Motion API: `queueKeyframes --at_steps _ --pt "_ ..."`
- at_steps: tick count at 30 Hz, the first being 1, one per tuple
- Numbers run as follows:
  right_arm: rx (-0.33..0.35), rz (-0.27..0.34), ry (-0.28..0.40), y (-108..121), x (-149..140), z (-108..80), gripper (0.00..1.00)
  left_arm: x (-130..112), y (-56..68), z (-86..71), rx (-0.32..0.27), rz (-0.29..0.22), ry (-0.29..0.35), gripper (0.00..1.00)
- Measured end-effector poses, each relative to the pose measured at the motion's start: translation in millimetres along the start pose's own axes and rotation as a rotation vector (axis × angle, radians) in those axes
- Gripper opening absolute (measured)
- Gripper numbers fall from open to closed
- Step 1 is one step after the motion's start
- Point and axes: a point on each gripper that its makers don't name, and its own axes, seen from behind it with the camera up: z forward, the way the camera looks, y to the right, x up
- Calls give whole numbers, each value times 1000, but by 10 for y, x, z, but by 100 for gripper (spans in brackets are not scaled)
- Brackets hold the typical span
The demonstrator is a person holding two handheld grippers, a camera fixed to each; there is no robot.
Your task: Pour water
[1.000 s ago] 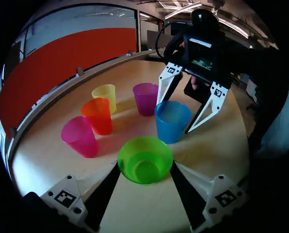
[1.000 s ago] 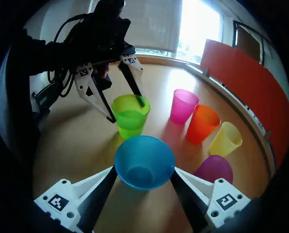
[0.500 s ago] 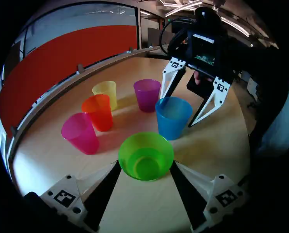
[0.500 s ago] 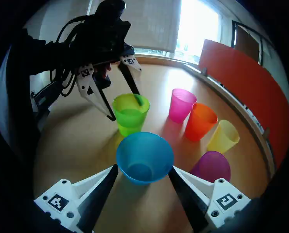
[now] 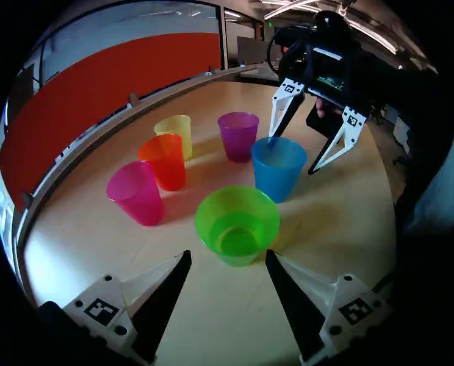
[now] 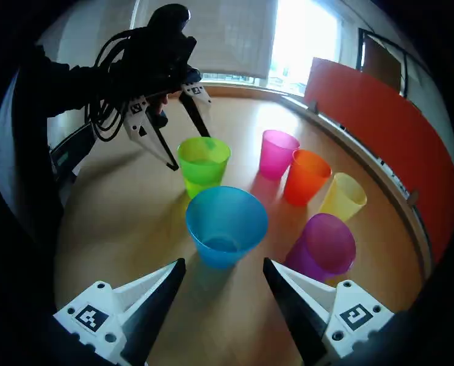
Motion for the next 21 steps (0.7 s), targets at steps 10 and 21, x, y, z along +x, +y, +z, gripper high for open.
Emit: queueKeyframes --at_steps 10,21 --pt "-32 24 -12 20 -152 -172 99 -53 -44 -149 24 -9 -5 90" --pt "-84 90 2 66 -198 -290 99 -84 -196 -254 93 -44 2 90"
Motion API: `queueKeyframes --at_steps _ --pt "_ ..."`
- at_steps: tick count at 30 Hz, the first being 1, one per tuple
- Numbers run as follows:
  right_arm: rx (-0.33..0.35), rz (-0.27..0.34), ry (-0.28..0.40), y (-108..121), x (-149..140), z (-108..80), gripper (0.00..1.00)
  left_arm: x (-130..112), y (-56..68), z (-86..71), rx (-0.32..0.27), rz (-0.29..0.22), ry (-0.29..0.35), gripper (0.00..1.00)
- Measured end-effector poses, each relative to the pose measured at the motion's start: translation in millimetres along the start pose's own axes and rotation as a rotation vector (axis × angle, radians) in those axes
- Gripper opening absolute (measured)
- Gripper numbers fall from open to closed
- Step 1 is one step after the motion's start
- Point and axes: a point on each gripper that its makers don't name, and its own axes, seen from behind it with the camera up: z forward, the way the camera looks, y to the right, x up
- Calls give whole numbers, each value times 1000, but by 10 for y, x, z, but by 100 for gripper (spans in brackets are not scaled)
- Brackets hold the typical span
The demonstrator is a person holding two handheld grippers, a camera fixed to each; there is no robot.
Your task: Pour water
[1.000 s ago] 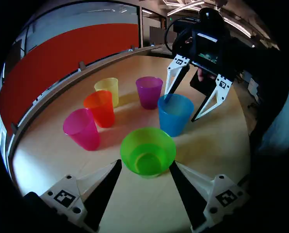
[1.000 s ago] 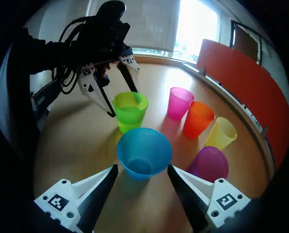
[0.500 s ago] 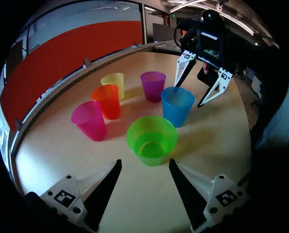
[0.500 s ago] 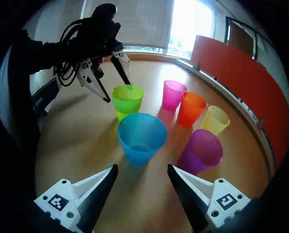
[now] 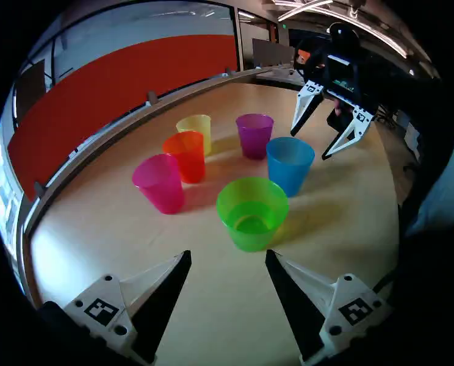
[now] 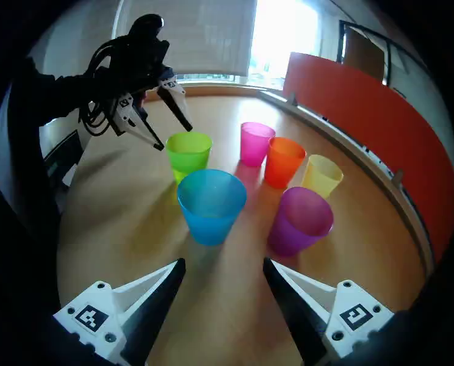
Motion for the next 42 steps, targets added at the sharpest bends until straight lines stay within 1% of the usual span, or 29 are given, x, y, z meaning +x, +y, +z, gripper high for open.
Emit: queueKeyframes --at_steps 6,9,14,20,23,26,30,37,42 --pt "-55 76 11 93 25 -81 99 -53 -234 -56 100 -56 -5 90" --pt "-83 108 13 119 27 -119 99 -58 -315 -94 140 -87 11 90" --pt "-119 140 13 114 22 -174 99 -40 -411 -173 193 -130 45 90" --pt "-170 173 22 136 44 -260 99 2 -544 -277 253 -169 76 90" --pt "-211 212 30 205 50 -323 99 34 -594 -320 284 -187 98 90" --pt "-261 266 42 286 63 -400 99 74 -636 -373 319 -203 127 90" --pt "-326 326 77 391 112 -510 99 111 -685 -443 360 -222 162 90" --pt "-405 379 123 543 172 -683 99 138 -820 -592 444 -250 208 90" --pt "-463 395 139 653 174 -769 99 153 -904 -666 484 -281 240 90"
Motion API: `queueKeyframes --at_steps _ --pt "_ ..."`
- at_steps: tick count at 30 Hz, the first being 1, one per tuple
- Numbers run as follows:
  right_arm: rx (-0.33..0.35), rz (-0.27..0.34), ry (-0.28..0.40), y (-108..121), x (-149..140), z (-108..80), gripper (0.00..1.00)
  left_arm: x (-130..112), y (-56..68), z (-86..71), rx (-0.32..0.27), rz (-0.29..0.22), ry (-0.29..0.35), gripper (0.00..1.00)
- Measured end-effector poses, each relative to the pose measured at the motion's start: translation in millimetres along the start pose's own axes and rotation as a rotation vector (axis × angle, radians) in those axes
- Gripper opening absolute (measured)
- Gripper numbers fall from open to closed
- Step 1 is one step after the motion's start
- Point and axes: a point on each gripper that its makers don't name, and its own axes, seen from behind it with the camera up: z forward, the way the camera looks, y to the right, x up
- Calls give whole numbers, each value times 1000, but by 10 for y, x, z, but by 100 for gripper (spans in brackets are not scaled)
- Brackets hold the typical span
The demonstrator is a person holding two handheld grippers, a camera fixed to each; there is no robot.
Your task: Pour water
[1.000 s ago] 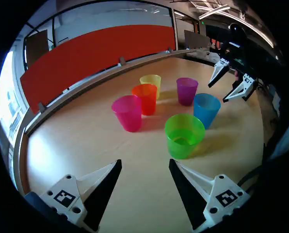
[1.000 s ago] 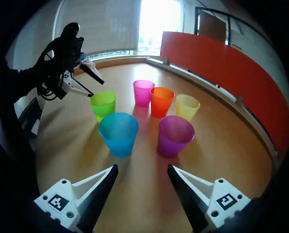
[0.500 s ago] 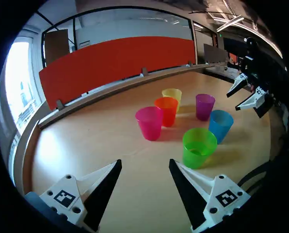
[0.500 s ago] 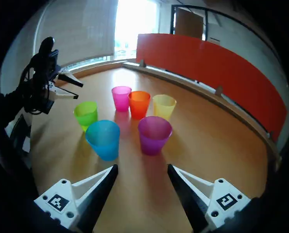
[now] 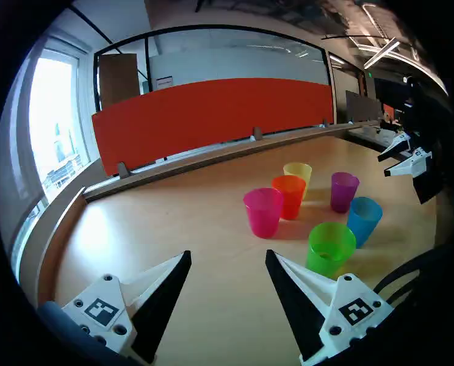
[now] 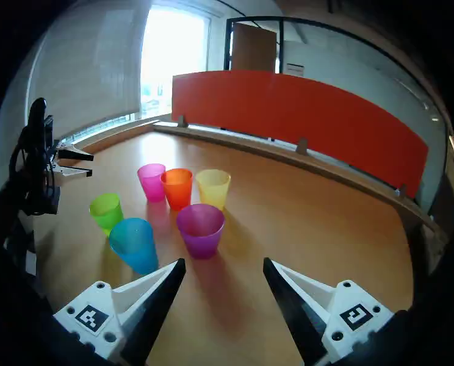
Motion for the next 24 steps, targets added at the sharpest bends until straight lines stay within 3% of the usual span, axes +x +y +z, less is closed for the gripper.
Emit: queueKeyframes --at_steps 13,24 --pt "-154 69 82 341 91 23 99 92 -201 -58 88 -107 85 90" --pt "-251 124 168 565 206 26 99 125 -319 -82 151 -152 130 90"
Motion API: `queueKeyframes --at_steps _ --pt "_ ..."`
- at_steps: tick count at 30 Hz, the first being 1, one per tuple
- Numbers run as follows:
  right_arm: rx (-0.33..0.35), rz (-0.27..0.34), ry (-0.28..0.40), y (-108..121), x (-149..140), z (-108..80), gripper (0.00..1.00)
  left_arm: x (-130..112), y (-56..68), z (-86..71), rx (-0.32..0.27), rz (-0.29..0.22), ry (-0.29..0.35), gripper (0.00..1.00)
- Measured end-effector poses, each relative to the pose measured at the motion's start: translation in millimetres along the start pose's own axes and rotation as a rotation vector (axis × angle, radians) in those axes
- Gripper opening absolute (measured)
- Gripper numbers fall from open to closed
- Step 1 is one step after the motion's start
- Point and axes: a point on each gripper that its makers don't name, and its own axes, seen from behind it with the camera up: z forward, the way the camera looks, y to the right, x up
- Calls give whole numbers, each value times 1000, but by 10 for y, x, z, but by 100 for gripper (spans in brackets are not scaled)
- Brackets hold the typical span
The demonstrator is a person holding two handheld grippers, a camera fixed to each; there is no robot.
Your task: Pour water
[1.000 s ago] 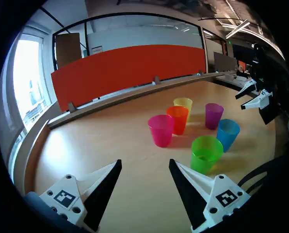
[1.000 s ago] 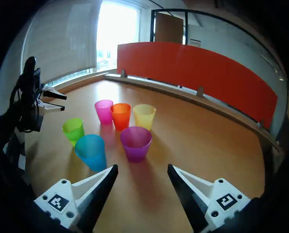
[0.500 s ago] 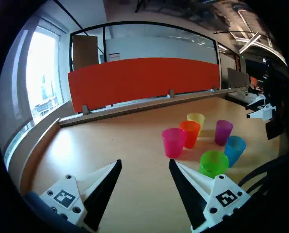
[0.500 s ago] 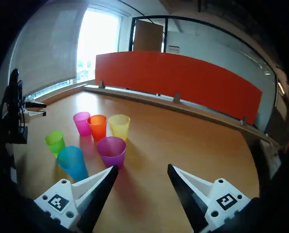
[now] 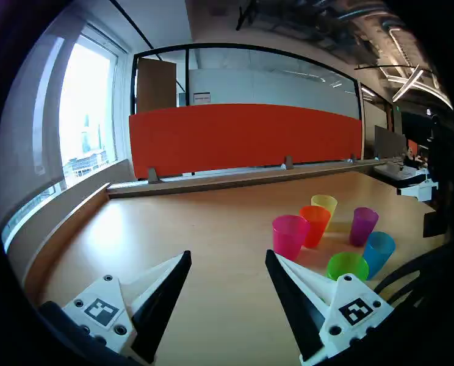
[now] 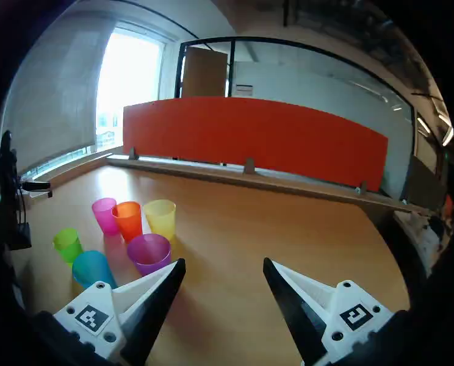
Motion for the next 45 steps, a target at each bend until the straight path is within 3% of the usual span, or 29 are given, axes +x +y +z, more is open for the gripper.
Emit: queueKeyframes --at_steps 12,26,30,45 --pt "-104 86 147 266 211 11 99 116 -116 -15 53 -35 64 90" --pt "-243 21 376 441 600 -256 99 392 -114 -50 98 -28 180 90" --pt "-267 9 393 468 622 -303 98 394 -77 -43 100 -29 196 90" --pt "-310 57 384 609 549 -408 100 632 -165 -174 176 -29 294 90"
